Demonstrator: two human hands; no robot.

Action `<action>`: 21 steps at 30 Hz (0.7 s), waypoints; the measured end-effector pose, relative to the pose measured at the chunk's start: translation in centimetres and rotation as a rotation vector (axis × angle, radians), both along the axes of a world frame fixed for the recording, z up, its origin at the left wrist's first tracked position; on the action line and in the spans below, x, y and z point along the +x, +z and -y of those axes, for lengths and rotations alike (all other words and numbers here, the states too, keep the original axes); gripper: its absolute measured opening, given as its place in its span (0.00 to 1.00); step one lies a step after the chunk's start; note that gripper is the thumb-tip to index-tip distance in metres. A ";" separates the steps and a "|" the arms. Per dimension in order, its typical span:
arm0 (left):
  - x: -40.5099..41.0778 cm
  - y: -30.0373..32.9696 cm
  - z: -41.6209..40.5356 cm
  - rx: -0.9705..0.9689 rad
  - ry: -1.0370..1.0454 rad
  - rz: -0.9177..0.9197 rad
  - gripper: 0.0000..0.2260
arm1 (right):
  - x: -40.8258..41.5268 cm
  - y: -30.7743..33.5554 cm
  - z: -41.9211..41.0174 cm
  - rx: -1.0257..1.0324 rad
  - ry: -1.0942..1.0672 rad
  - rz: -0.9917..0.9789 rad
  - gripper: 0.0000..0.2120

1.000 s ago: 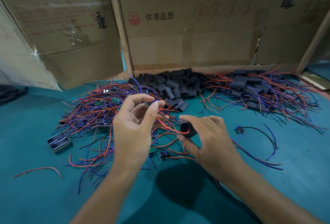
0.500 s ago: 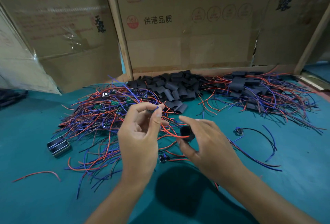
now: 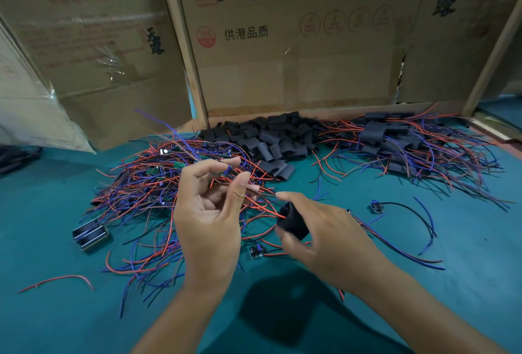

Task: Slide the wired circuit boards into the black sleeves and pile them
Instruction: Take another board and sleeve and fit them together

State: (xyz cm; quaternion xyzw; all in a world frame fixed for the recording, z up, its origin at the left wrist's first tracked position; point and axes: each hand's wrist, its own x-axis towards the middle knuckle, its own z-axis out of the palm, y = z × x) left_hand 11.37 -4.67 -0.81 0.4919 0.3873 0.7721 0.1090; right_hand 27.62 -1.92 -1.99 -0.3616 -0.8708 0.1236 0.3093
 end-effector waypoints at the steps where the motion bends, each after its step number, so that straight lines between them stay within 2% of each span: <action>1: 0.1 0.0 0.0 0.010 0.011 -0.011 0.14 | 0.0 0.1 0.1 -0.010 0.001 -0.049 0.22; 4: 0.6 -0.4 0.1 0.030 0.023 -0.024 0.16 | -0.1 0.3 0.3 -0.005 -0.016 -0.072 0.21; 10: 1.0 -0.5 0.3 0.026 0.052 -0.025 0.19 | 0.0 0.2 -0.3 0.200 -0.172 0.143 0.24; 13: 1.4 -0.8 0.4 0.011 0.050 -0.047 0.20 | 0.0 0.4 -0.1 0.234 -0.144 0.115 0.25; 15: 2.2 -1.2 0.5 -0.005 0.021 -0.072 0.20 | -0.3 0.6 0.4 0.159 -0.108 0.074 0.24; 18: 3.1 -1.8 0.6 -0.030 -0.038 -0.115 0.16 | -0.5 0.5 0.6 0.094 -0.058 -0.051 0.20; 21: 3.1 -2.0 0.6 -0.088 -0.124 -0.216 0.06 | -0.1 0.3 -0.1 0.025 -0.045 -0.112 0.23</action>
